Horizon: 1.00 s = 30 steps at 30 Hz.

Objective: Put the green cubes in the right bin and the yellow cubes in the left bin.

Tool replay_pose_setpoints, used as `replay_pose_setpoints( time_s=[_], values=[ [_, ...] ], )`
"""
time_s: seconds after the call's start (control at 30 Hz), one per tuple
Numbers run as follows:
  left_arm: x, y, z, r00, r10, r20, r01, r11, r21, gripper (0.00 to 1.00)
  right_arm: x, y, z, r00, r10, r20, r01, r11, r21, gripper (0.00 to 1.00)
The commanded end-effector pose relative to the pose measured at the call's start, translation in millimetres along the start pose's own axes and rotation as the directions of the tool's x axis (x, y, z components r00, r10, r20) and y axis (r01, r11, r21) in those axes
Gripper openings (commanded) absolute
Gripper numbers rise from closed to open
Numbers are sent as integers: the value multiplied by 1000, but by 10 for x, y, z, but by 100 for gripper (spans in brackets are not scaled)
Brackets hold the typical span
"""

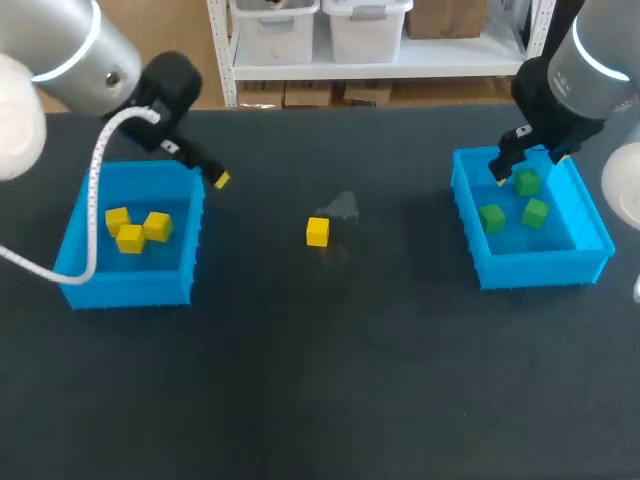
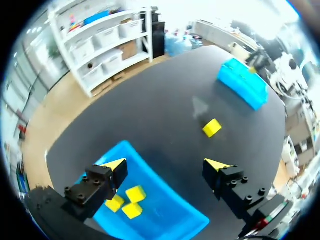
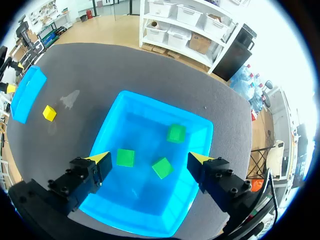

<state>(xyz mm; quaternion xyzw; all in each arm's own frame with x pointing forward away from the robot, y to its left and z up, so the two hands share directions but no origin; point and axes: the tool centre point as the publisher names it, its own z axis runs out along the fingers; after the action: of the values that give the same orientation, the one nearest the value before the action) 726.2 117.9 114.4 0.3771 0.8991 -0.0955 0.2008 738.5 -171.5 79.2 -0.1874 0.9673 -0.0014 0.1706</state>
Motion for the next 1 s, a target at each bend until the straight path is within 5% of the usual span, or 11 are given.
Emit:
replay_pose_setpoints(
  time_s=[0.03, 0.23, 0.43, 0.87, 1.0],
  values=[
    [-280, -91, 28, 996, 83, -23, -82, 996, 26, 100, 10, 1, -5, 1000, 1, 2, -1, 1000, 1, 100],
    [-529, -358, 113, 966, 253, -56, -249, 966, 64, 100, 10, 1, -5, 1000, 1, 2, -1, 1000, 1, 100],
    [-610, -598, 281, 891, 441, -113, -430, 896, 107, 100, 10, 1, -5, 1000, 1, 2, -1, 1000, 1, 100],
    [-622, -858, 740, 728, 664, -170, -640, 748, 178, 100, 10, 1, -5, 1000, 1, 2, -1, 1000, 1, 100],
    [-582, -885, 873, 707, 683, -184, -652, 730, 202, 100, 10, 1, -5, 1000, 1, 2, -1, 1000, 1, 100]
  ],
)
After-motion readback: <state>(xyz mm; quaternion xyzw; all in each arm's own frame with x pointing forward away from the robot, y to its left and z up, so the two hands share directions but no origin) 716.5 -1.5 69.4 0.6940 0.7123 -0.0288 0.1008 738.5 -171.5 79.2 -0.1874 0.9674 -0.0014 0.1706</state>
